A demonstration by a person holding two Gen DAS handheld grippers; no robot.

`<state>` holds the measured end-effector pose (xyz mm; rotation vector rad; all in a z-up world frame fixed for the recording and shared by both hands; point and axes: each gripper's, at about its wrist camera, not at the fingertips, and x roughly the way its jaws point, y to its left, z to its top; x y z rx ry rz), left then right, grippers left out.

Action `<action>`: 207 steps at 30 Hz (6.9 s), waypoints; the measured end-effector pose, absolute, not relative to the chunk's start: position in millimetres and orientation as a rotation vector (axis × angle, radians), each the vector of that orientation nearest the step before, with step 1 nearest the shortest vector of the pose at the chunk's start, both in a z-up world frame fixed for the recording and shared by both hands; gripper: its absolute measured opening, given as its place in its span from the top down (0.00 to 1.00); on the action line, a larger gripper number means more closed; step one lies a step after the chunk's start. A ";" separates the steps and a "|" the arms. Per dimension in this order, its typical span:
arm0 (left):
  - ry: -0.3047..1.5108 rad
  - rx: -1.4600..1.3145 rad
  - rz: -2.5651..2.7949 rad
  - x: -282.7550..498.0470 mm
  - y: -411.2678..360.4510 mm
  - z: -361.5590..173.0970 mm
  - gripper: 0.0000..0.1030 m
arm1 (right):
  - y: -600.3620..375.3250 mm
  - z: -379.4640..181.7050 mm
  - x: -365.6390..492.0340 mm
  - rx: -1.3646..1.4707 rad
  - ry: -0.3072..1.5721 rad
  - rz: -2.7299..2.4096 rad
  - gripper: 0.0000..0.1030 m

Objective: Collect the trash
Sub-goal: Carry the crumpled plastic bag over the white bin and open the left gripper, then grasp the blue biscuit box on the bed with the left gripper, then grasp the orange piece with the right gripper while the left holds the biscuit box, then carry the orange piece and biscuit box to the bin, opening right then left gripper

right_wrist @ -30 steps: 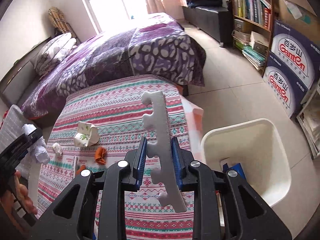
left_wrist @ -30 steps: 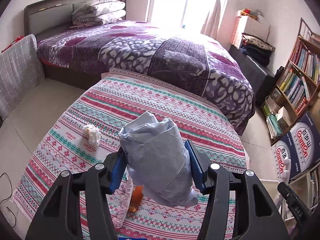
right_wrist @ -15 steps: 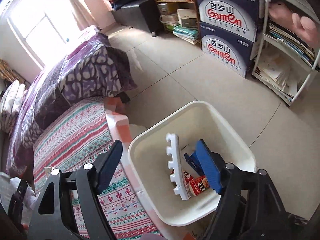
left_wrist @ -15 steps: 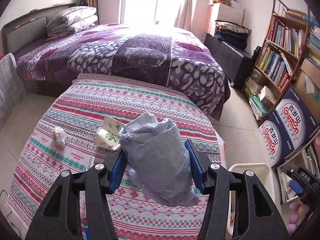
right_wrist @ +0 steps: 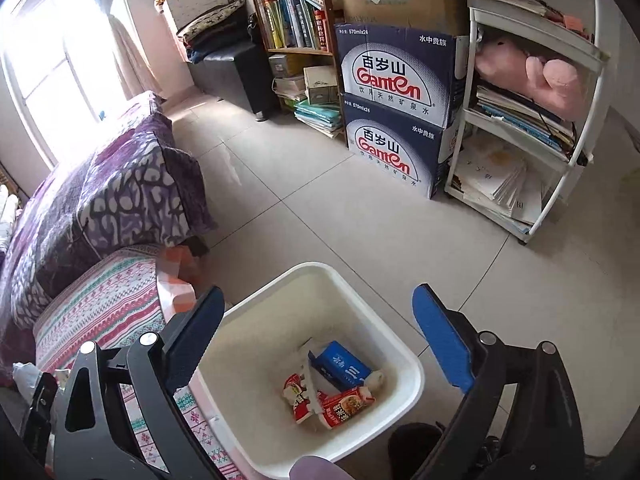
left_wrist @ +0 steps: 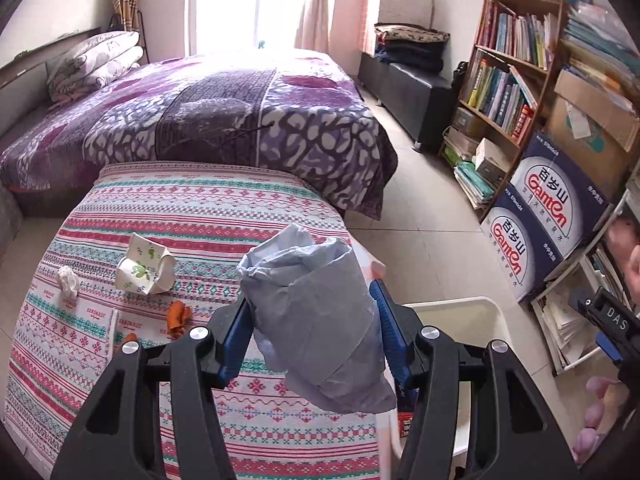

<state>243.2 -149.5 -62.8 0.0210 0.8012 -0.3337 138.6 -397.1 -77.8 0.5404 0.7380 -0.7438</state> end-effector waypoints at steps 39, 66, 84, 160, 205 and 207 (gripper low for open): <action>0.868 0.178 -0.476 193.3 -247.5 -94.6 0.17 | -424.0 -59.2 98.5 0.459 0.654 -0.887 0.07; 1.347 0.185 0.049 201.4 5.9 -202.4 0.15 | -263.9 -105.4 193.4 0.233 0.958 -0.517 0.07; 1.334 -0.053 -0.158 187.3 78.9 -180.1 0.47 | -182.2 -150.2 241.9 0.236 1.081 -0.380 0.07; 0.832 -0.037 -0.172 263.6 -24.6 -62.5 0.47 | -251.0 -72.6 229.2 0.363 0.853 -0.276 0.85; 0.930 0.175 -0.684 190.4 -258.1 -118.5 0.28 | -429.2 -53.4 123.3 0.369 0.670 -0.992 0.08; 0.920 0.188 -0.672 189.4 -257.1 -117.3 0.28 | -426.6 -52.2 124.9 0.355 0.666 -0.995 0.07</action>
